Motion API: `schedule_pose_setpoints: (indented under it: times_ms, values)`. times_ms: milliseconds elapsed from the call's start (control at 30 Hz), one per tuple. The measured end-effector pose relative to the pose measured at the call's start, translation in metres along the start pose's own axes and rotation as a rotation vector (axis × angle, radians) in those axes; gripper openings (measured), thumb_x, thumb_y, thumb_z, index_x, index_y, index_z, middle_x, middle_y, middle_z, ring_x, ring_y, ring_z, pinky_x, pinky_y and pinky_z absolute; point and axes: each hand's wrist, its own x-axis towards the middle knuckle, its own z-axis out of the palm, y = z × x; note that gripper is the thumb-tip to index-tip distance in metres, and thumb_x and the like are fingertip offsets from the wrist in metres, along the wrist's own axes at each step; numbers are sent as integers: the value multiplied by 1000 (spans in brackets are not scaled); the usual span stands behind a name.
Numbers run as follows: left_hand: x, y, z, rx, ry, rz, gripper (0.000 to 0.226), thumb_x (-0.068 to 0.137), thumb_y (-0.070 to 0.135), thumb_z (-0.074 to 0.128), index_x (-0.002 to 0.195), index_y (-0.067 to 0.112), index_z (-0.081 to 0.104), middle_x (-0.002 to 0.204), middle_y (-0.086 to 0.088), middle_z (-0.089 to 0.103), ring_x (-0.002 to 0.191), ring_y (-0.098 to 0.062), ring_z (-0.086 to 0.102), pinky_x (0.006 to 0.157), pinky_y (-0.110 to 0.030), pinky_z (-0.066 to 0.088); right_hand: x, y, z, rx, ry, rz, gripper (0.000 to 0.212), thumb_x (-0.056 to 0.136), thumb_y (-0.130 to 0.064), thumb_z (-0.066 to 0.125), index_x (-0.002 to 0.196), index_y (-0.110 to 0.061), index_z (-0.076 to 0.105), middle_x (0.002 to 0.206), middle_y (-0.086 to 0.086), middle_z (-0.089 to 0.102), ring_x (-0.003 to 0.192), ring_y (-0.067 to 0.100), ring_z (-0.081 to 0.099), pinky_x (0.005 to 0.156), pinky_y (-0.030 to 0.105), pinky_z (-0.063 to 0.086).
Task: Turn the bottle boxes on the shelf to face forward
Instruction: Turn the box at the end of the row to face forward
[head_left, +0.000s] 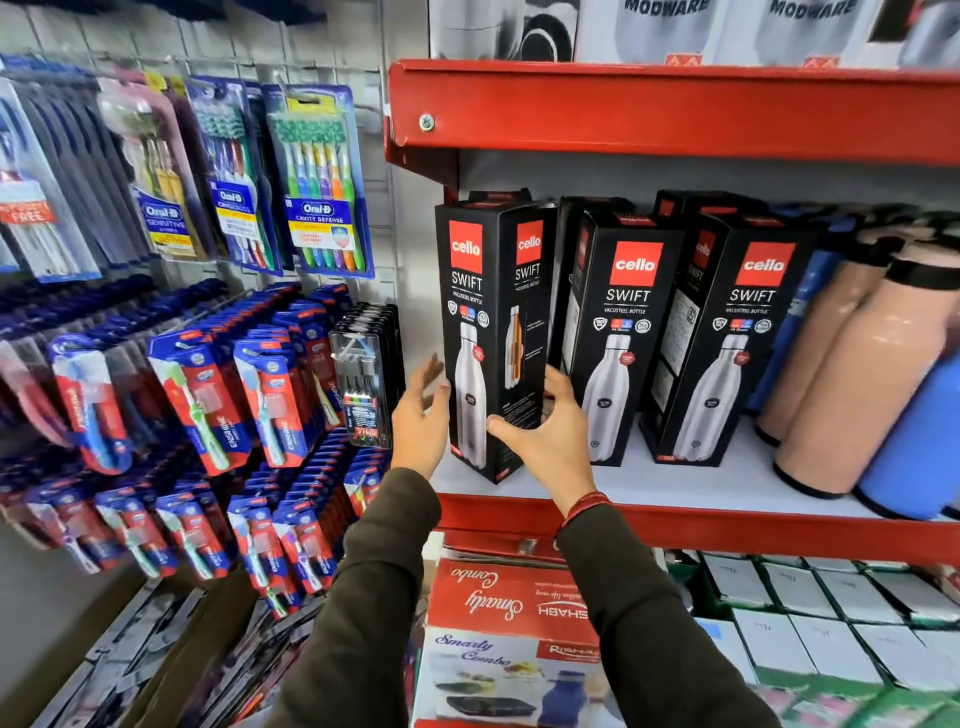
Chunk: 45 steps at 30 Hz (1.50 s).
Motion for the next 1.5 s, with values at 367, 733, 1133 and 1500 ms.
schedule_pose_setpoints:
  times_ms: [367,733,1133,1500]
  values:
    - [-5,-6,-2,-52,-90,-21,38,106,25,39,140,11,52,139,-13,59,132,-29,54,112,-53,42,5,3,-3,-46,-142,-47,83,83,-31,68,154,-33,25,154,-6,42,138,6,43,118,33,34]
    - [-15,-10,9,49,-51,111,36,103,22,46,138,30,50,128,14,62,119,7,58,100,-9,45,8,11,4,-148,-125,-65,61,98,-6,48,153,-22,29,148,6,51,139,19,46,117,33,35]
    - [-17,-13,18,61,-2,66,39,103,27,46,141,20,51,129,5,63,105,26,55,84,2,42,5,17,11,-119,-56,-34,51,101,-16,47,151,-21,35,141,6,56,132,17,51,107,21,37]
    - [-47,-5,8,-11,0,47,36,101,30,53,137,34,54,125,23,60,114,21,53,93,-2,43,-16,18,2,-45,-7,-18,45,102,-30,47,145,-19,45,103,-30,53,92,-30,52,78,-8,34]
